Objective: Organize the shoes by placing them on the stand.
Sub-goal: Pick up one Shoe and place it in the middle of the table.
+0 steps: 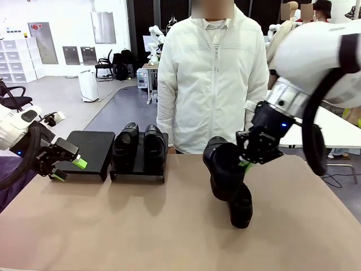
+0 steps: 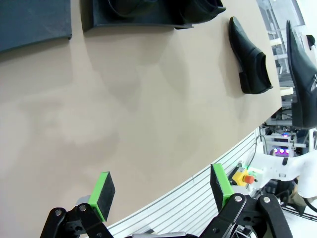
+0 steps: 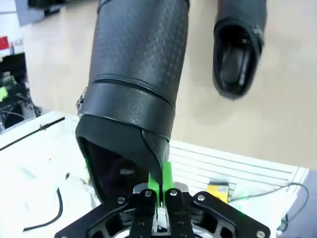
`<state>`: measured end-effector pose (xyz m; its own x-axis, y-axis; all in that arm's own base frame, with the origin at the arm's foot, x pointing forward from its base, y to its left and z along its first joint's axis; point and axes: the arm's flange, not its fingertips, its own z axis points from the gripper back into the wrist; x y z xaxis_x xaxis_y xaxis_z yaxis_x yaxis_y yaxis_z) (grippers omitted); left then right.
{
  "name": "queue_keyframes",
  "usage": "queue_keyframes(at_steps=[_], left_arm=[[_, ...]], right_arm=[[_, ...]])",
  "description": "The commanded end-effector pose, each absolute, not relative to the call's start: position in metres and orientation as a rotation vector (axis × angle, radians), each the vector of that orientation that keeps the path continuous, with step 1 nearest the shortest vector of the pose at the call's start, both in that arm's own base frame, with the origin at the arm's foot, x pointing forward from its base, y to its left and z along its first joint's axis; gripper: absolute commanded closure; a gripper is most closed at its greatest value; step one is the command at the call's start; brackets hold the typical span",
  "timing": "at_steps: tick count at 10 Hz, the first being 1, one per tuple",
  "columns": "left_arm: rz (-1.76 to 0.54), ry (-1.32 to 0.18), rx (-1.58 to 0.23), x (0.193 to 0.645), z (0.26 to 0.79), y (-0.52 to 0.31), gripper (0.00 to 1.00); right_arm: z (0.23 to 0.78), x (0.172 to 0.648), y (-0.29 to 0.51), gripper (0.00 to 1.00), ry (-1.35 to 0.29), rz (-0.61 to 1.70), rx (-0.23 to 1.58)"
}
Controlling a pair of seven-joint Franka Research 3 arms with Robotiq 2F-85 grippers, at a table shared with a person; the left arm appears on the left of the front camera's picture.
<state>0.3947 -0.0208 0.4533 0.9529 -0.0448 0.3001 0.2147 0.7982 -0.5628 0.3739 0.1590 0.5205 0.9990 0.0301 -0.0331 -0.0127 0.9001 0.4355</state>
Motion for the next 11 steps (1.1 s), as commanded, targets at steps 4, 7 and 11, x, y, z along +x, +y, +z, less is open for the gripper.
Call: queue_keyframes(at_steps=[4,7,11], left_arm=[[-0.139,-0.275,-0.632,0.394,0.454,-0.019,0.00],[-0.139,-0.275,-0.632,0.394,0.454,-0.019,0.00],[-0.139,-0.275,-0.632,0.394,0.454,-0.019,0.00]], right_arm=[[0.512,0.358,0.149,1.00,0.047,0.038,0.467],[0.470,0.323,0.214,1.00,0.084,0.093,0.409],[0.428,0.291,0.335,1.00,0.128,0.177,0.359]])
